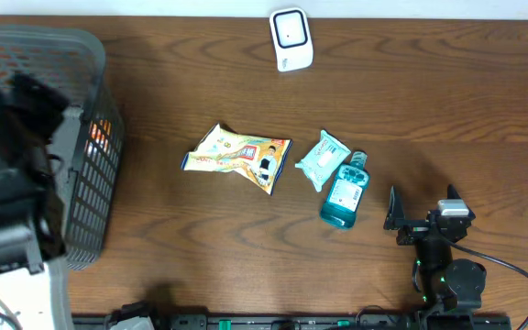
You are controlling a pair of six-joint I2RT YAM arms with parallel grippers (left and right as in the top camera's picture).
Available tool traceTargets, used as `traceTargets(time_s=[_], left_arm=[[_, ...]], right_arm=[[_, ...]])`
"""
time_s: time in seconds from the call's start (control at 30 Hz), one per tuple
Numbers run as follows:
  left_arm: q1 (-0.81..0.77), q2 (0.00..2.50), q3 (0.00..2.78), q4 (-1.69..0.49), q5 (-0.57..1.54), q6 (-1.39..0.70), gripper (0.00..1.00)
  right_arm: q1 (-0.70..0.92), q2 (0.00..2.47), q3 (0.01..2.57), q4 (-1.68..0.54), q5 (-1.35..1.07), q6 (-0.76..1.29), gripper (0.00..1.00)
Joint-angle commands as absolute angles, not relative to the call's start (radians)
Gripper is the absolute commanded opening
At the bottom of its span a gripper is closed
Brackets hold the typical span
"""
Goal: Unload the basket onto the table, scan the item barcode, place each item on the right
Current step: 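Move the left gripper into the basket and grasp the orange tissue box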
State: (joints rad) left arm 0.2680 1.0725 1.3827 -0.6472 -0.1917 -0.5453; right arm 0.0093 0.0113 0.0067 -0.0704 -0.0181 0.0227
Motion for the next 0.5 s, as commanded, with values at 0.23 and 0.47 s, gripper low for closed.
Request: traceTargets(time_s=[0.23,0.47], left_arm=[[0.548,1.333,1.397,-0.754,0.097,-0.732,0.94],[0.551,1.523,1.397,-0.781,0.252,-0.806,0.98]], right_arm=[[0.006,0.007,0.006,-0.074,-0.013,0.037,0.99],[0.006,0.007,0.006,-0.074,-0.013,0.037,0.99]])
